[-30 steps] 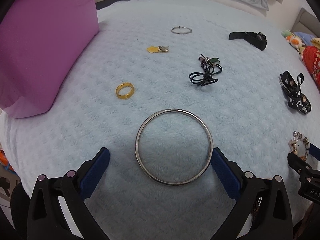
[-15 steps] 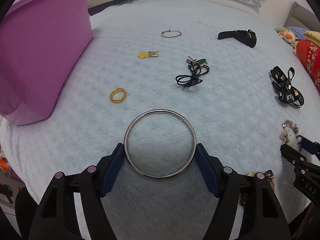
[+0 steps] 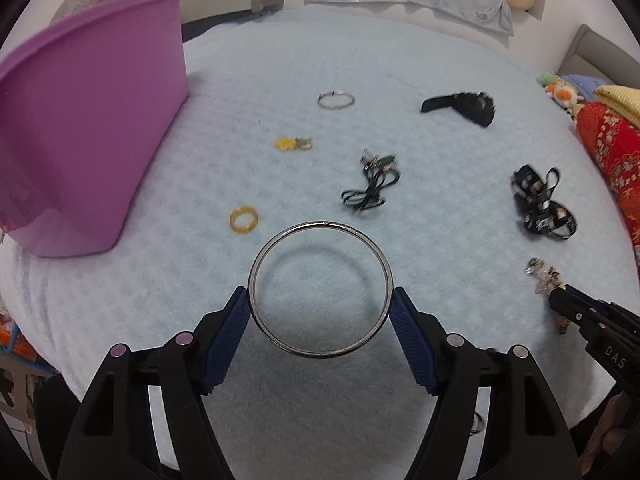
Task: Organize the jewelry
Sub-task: 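Lift and carry the bangle and bracelet in both tools over the pink tub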
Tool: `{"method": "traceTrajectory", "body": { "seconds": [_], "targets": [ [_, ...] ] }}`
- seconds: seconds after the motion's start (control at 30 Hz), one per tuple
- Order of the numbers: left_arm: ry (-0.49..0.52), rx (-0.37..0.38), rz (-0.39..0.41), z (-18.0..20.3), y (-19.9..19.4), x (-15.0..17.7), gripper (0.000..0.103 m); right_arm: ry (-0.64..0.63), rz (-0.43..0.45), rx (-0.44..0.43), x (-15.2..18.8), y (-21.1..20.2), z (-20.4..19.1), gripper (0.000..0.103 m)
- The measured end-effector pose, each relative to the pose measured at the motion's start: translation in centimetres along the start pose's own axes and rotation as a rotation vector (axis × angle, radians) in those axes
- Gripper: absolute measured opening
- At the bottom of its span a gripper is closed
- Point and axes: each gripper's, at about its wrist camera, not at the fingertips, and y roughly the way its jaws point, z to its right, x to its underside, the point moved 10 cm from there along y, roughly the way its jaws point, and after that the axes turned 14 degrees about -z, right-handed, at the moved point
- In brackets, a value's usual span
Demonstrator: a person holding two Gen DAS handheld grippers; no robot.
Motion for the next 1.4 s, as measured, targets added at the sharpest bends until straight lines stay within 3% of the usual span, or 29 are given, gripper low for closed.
{"method": "traceTrajectory", "body": {
  "seconds": [0.1, 0.53, 0.73, 1.07, 1.4],
  "targets": [
    [0.001, 0.011, 0.019, 0.1, -1.4, -0.4, 0.069, -0.007, 0.018, -0.016, -0.3, -1.2, -0.6, 0.009],
    [-0.024, 0.031, 0.08, -1.0, -6.2, -2.2, 0.069, -0.043, 0.087, -0.048, -2.5, -6.0, -3.5, 0.009],
    [-0.058, 0.043, 0.123, -2.6, -9.8, -3.3, 0.069, -0.086, 0.135, -0.091, -4.7, -9.4, -6.5, 0.009],
    [-0.13, -0.007, 0.242, -8.3, -17.3, -7.8, 0.069, -0.257, 0.219, -0.219, -11.1, -14.5, -17.2, 0.009],
    [-0.236, -0.089, 0.282, -19.4, -21.7, -12.1, 0.069, -0.446, 0.24, -0.346, -17.1, -16.7, -31.5, 0.009]
  ]
}}
